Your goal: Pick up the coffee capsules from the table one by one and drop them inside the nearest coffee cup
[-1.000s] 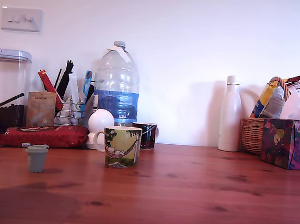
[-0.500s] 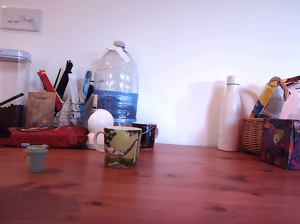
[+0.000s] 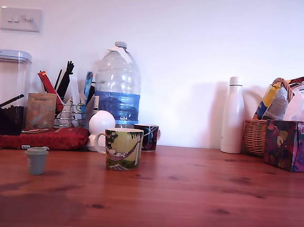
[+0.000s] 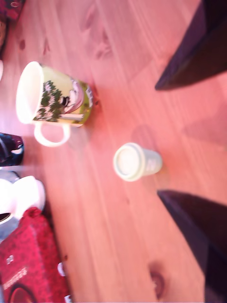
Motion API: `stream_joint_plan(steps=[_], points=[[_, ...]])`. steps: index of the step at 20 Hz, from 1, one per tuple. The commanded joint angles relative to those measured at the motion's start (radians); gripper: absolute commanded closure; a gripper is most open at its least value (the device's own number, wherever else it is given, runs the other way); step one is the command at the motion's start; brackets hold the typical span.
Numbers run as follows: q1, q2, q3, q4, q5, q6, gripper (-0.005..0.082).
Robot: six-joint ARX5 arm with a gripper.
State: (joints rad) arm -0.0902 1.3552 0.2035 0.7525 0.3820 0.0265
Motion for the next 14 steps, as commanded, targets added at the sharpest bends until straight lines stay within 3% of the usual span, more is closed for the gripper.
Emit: stream_joint_plan(steps=[1, 6, 14], points=[[-0.004, 0.079, -0.016, 0.059, -0.002, 0.005, 0.0077], [-0.003, 0.254, -0.008, 0.297, -0.010, 0.000, 0.0077], [-0.005, 0.437, 0.118, 0.346, -0.002, 0.000, 0.0077]])
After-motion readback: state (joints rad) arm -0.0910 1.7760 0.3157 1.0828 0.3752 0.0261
